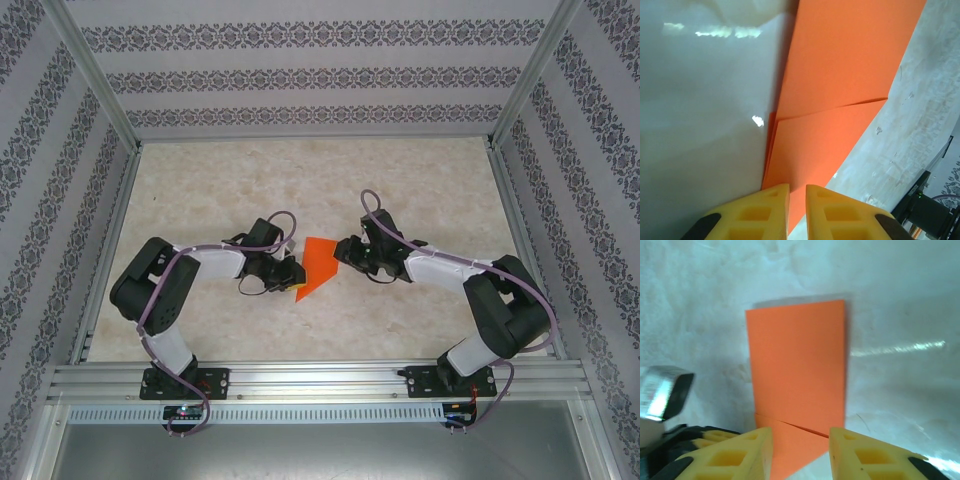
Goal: Fold a paper plane with a square sheet of paper (pick it up from the middle)
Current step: Third fold the triangle at the center of the table, then fourth fold the wing at the center of the table.
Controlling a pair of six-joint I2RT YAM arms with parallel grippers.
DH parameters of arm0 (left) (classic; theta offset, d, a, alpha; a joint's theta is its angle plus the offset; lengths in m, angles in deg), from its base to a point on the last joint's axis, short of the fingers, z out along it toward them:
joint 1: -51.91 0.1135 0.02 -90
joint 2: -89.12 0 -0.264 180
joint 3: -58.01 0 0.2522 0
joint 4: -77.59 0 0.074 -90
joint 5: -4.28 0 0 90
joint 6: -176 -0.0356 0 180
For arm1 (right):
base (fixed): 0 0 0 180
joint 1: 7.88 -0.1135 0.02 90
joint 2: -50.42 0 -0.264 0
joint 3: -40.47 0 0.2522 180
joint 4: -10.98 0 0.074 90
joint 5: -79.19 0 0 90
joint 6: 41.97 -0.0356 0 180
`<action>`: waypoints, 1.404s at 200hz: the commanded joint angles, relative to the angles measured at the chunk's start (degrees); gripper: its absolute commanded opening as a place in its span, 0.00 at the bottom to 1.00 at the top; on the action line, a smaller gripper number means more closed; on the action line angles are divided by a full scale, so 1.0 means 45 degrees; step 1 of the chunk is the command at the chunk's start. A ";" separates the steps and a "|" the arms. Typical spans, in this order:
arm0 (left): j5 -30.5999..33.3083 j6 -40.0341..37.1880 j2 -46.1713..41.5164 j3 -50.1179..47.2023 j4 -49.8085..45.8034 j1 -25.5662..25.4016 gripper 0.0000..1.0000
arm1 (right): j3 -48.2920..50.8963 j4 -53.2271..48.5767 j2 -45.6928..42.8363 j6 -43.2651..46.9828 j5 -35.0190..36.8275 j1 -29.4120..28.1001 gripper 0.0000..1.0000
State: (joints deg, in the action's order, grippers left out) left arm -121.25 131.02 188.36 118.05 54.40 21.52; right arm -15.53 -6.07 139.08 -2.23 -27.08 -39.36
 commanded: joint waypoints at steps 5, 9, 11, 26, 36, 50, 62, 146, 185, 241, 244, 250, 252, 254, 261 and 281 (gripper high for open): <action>0.0902 -0.0219 -0.1164 0.0322 -0.0696 0.0004 0.21 | 0.0564 0.0363 -0.0162 -0.0269 0.0141 -0.0054 0.38; 0.0987 -0.0255 -0.1235 0.0409 -0.0745 0.0003 0.21 | 0.0604 0.0424 -0.0142 -0.0303 0.0086 -0.0064 0.38; 0.1022 -0.0286 -0.1258 0.0484 -0.0768 0.0012 0.21 | 0.0614 0.0434 -0.0115 -0.0312 0.0063 -0.0071 0.38; 0.1207 -0.0418 -0.1220 0.0874 -0.0869 0.0011 0.21 | 0.0651 0.0491 -0.0001 -0.0335 -0.0012 -0.0136 0.38; 0.1230 -0.0556 -0.1021 0.1154 -0.0952 0.0014 0.21 | 0.0675 0.0560 0.0038 -0.0354 -0.0011 -0.0188 0.39; 0.1313 -0.0860 -0.0561 0.1633 -0.1304 0.0014 0.21 | 0.0763 0.0818 0.0168 -0.0494 -0.0134 -0.0235 0.40; 0.1451 -0.1074 -0.0223 0.1951 -0.1520 0.0034 0.21 | 0.0773 0.1103 0.0341 -0.0577 -0.0321 -0.0267 0.39; 0.1184 -0.1343 0.0402 0.2358 -0.1686 0.0035 0.20 | 0.0676 0.1415 0.1141 -0.0911 -0.0202 -0.0755 0.40; 0.1474 -0.1599 -0.0484 0.2631 -0.2683 0.0031 0.22 | 0.0792 0.1484 0.1157 -0.0987 -0.0107 -0.0796 0.41; 0.0795 -0.1867 0.0216 0.2749 -0.2456 0.0023 0.22 | 0.0812 0.1590 0.1161 -0.1008 -0.0134 -0.0826 0.41; 0.0787 -0.1889 0.0274 0.2743 -0.2457 0.0031 0.22 | 0.0812 0.1590 0.1182 -0.1010 -0.0134 -0.0822 0.41; 0.0760 -0.1893 0.0379 0.2725 -0.2419 0.0023 0.22 | 0.0812 0.1590 0.1201 -0.1011 -0.0136 -0.0829 0.41; 0.0735 -0.1897 0.0410 0.2733 -0.2397 0.0032 0.22 | 0.0797 0.1590 0.1197 -0.1017 -0.0144 -0.0834 0.41; 0.0714 -0.1897 0.0447 0.2711 -0.2397 0.0034 0.22 | 0.0794 0.1605 0.1206 -0.1023 -0.0151 -0.0830 0.41; 0.0679 -0.1884 0.0576 0.2712 -0.2360 0.0035 0.21 | 0.0777 0.1606 0.1215 -0.1033 -0.0153 -0.0825 0.41; 0.0685 -0.1875 0.0907 0.2708 -0.2299 0.0024 0.21 | 0.0774 0.1581 0.1215 -0.1040 -0.0114 -0.0820 0.41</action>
State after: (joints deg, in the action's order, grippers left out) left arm -116.95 123.91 190.39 129.29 44.19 21.52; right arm -12.77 -0.57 143.91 -6.34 -28.00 -42.40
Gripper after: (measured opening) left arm 0.212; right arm 0.408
